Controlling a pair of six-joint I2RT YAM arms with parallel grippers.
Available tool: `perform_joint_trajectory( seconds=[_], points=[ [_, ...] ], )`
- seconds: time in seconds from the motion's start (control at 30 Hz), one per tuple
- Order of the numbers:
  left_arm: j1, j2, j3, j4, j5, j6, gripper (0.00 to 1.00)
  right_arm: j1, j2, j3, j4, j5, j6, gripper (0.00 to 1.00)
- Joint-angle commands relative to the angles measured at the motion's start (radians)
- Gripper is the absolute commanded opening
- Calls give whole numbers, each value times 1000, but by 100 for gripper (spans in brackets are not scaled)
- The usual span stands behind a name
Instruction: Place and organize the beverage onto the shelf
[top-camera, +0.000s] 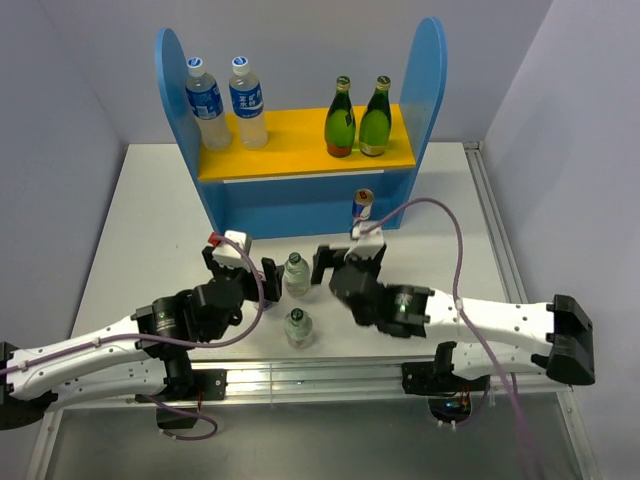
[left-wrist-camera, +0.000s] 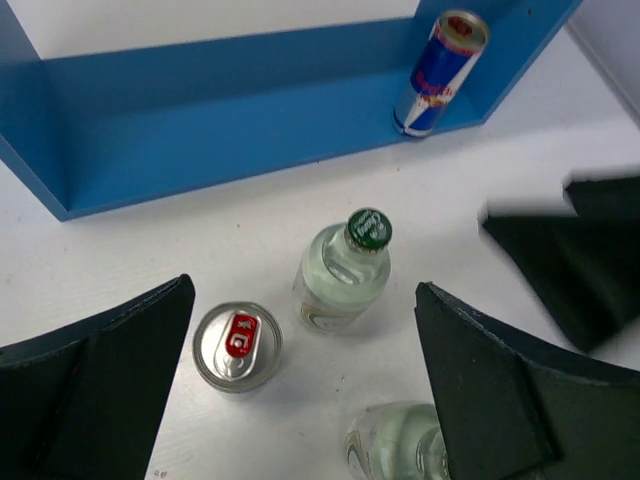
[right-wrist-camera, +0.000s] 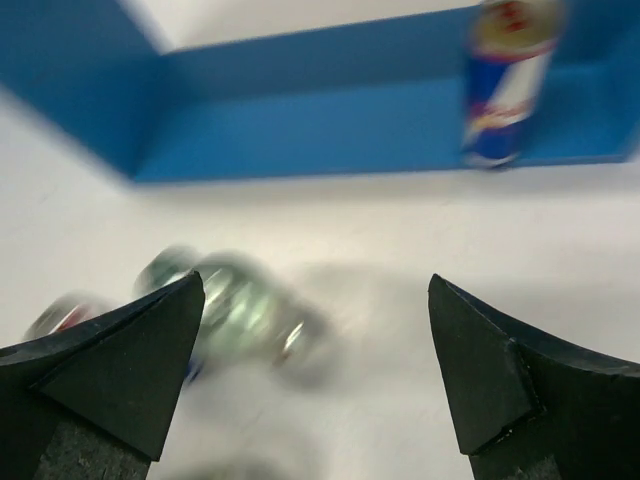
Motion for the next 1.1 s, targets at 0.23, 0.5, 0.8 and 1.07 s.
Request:
perform_joint_trajectory(
  seconds=[0.23, 0.5, 0.8, 1.07],
  points=[
    [57, -40, 154, -62, -36, 40, 99, 431, 93, 163, -63, 84, -11, 100],
    [68, -94, 183, -161, -56, 3, 99, 434, 294, 296, 46, -17, -99, 100],
    [67, -128, 180, -171, -62, -9, 99, 310, 461, 392, 60, -174, -68, 100],
    [65, -138, 177, -167, -56, -13, 99, 241, 543, 421, 71, -237, -51, 100]
  ],
)
